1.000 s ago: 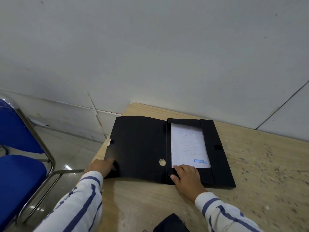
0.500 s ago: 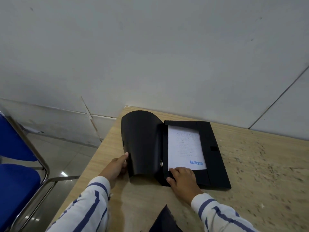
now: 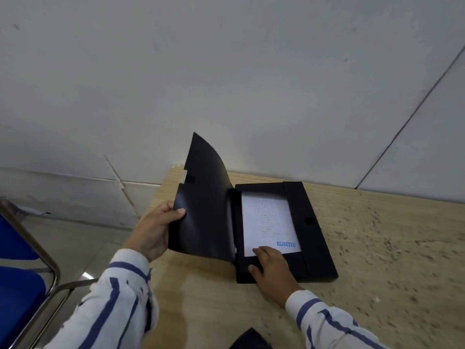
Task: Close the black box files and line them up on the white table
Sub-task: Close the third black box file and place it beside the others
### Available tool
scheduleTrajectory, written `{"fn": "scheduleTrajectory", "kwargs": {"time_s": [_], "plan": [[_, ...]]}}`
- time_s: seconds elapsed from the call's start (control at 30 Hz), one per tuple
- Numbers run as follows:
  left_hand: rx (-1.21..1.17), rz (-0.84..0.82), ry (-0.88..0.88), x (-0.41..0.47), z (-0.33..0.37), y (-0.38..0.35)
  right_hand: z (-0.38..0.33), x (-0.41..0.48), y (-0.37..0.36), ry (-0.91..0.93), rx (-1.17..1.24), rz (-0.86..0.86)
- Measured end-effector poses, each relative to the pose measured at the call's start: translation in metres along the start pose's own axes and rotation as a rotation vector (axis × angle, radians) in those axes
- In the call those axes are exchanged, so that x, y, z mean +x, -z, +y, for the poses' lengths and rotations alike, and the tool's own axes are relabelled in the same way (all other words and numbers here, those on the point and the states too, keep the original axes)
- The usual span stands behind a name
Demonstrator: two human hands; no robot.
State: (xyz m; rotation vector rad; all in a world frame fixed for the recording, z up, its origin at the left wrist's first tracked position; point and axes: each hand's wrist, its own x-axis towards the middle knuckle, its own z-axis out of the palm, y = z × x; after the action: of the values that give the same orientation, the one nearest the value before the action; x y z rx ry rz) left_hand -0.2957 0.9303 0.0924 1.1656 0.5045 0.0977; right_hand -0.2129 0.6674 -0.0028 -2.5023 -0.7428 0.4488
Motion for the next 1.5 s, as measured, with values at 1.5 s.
{"fn": "scheduleTrajectory", "kwargs": {"time_s": [1.5], "plan": [[1.039, 0.157, 0.145, 0.063, -0.123, -0.151, 0.107, 0.020, 0.083, -0.366, 0.150, 0.123]]}}
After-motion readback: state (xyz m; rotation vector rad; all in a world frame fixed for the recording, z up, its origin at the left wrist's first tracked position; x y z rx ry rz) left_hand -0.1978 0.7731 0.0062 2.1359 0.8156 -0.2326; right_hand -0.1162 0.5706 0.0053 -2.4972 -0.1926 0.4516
